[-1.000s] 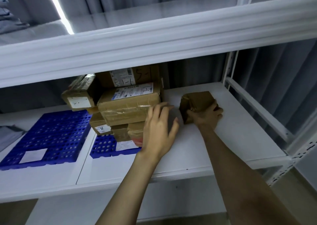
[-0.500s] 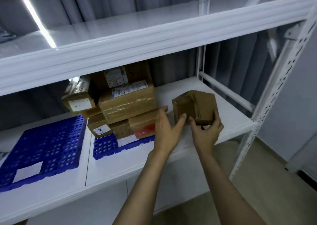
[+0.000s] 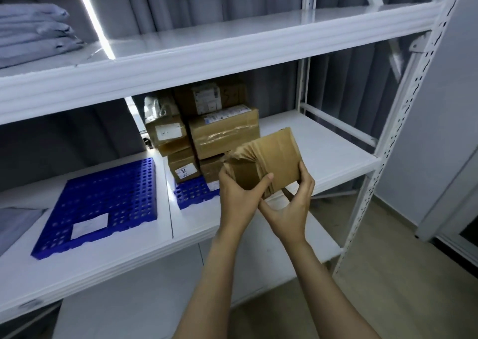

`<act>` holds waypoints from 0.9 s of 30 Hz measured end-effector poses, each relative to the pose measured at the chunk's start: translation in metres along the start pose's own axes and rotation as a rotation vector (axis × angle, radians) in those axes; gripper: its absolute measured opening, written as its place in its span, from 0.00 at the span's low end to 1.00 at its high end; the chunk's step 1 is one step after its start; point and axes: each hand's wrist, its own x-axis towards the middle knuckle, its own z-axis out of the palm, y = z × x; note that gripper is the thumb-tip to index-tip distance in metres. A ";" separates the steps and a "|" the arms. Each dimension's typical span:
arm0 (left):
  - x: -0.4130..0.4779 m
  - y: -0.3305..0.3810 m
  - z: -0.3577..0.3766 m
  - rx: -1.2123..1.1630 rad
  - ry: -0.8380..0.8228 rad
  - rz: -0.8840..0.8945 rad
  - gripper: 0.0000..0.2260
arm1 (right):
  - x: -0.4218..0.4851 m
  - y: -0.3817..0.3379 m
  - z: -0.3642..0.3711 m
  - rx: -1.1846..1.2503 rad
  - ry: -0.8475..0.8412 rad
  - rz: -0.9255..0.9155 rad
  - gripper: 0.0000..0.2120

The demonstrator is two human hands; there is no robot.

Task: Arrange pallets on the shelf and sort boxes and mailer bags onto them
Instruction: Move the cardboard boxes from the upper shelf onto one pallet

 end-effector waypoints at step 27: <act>-0.081 -0.057 -0.191 0.099 0.209 0.272 0.43 | -0.103 -0.082 0.077 0.376 -0.447 0.492 0.33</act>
